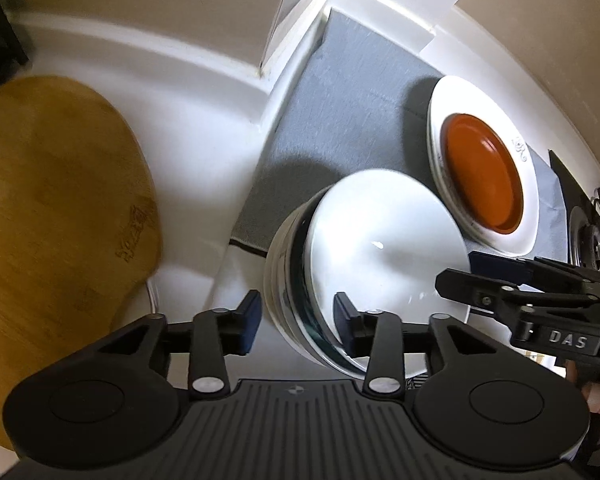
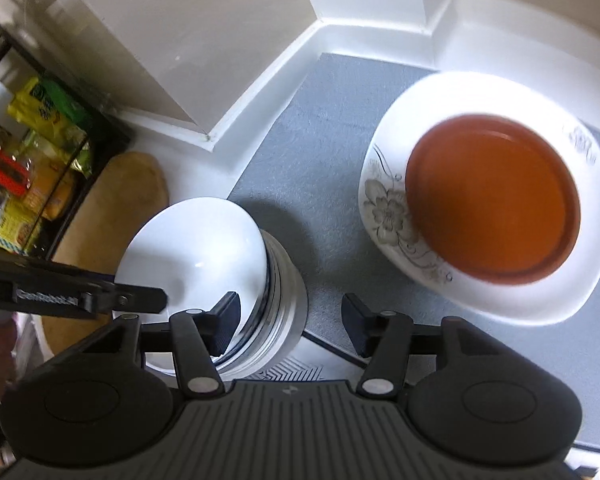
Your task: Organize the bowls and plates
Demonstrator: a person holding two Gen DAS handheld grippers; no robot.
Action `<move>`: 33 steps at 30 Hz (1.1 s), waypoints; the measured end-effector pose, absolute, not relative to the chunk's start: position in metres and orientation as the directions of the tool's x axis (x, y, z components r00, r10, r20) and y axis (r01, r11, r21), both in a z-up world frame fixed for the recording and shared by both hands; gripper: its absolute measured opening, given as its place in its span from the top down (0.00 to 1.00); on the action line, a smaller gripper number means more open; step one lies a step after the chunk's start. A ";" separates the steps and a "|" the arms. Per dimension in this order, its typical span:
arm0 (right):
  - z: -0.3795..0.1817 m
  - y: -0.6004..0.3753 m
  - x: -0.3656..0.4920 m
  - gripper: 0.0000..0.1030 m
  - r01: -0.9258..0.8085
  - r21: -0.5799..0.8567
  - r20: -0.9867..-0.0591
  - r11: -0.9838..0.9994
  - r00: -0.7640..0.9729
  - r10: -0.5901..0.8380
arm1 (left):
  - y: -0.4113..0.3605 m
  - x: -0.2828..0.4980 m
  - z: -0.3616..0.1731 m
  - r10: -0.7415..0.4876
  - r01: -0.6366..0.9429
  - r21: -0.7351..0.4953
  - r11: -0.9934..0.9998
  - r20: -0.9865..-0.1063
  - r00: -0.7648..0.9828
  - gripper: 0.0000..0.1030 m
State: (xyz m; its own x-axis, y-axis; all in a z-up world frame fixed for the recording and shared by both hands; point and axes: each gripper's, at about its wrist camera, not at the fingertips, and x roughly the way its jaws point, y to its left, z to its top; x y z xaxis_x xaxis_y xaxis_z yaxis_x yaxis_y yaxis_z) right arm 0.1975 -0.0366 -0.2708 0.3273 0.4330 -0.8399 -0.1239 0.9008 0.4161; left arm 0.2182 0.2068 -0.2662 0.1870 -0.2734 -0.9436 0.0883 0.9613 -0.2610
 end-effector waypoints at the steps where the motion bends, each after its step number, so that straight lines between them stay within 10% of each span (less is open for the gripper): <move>1: -0.273 -0.038 0.198 0.31 -0.114 0.423 -0.839 0.899 0.324 0.437 | 0.207 0.219 -0.270 -0.279 0.082 -0.269 0.960 -0.944 0.175 0.51; 19: -0.342 -0.047 0.199 0.24 0.173 0.684 -0.722 0.708 0.300 0.624 | 0.222 0.232 -0.335 -0.526 -0.064 -0.530 0.846 -0.848 0.060 0.18; 33: -0.335 -0.036 0.197 0.46 0.132 0.634 -0.755 0.762 0.323 0.571 | 0.236 0.222 -0.324 -0.525 -0.055 -0.533 0.844 -0.844 0.114 0.42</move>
